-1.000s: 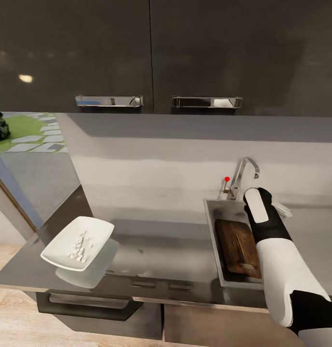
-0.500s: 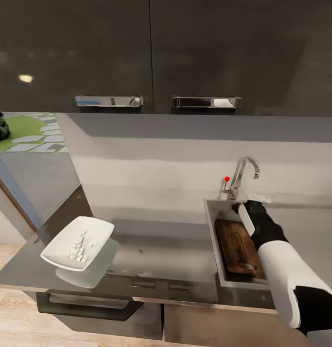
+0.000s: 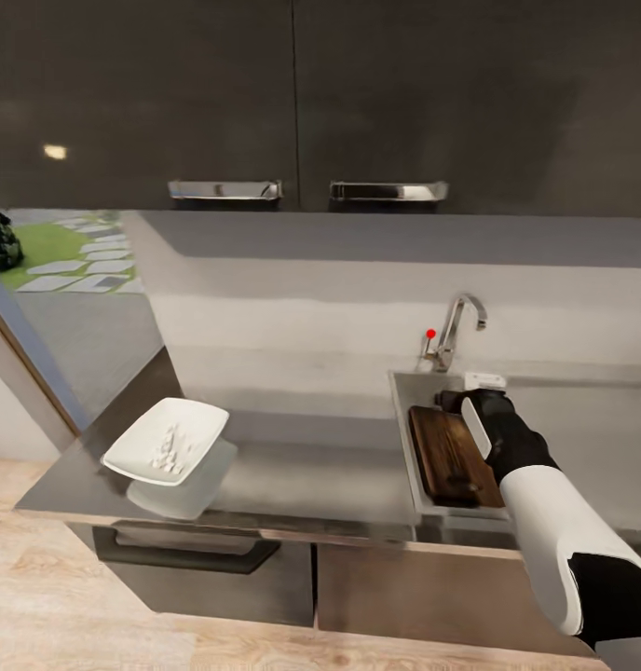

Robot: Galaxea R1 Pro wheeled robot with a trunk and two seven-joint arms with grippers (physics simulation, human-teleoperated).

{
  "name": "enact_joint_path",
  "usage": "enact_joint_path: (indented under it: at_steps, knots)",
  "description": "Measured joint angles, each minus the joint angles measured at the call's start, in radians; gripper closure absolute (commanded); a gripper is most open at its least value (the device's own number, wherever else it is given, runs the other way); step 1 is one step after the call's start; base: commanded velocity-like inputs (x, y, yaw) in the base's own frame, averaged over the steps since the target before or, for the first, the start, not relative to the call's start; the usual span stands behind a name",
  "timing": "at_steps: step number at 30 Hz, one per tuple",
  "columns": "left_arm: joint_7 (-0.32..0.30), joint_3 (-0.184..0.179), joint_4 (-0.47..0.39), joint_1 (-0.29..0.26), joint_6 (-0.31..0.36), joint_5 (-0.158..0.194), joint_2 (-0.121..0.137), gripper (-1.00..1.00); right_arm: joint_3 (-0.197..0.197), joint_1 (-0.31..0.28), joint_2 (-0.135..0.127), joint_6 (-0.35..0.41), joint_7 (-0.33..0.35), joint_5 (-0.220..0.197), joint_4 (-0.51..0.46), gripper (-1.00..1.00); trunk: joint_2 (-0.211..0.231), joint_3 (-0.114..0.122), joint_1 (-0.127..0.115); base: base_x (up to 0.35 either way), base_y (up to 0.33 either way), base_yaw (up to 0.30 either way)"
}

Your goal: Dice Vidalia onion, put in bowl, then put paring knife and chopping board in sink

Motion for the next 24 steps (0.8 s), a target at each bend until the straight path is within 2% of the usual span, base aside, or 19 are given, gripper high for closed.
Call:
enact_joint_path:
  at_steps: [6, 12, 24]
  knots:
    - [0.0, 0.0, 0.001, 0.0, 0.0, 0.0, -0.001, -1.0, 0.012, 0.0, 0.001, -0.001, 0.02, 0.002, 0.0, -1.0, 0.0, 0.0, 0.0, -0.338, 0.0, 0.0]
    - [0.0, 0.0, 0.002, 0.0, 0.001, 0.001, -0.003, -1.0, 0.04, 0.0, 0.0, -0.001, 0.022, 0.001, 0.0, -1.0, 0.0, 0.0, 0.0, -0.338, 0.016, 0.0]
    - [0.0, 0.0, 0.002, 0.0, 0.001, 0.0, -0.003, -1.0, 0.043, 0.0, 0.0, -0.001, 0.023, 0.0, 0.0, -1.0, 0.0, 0.0, 0.0, -0.288, 0.164, 0.0]
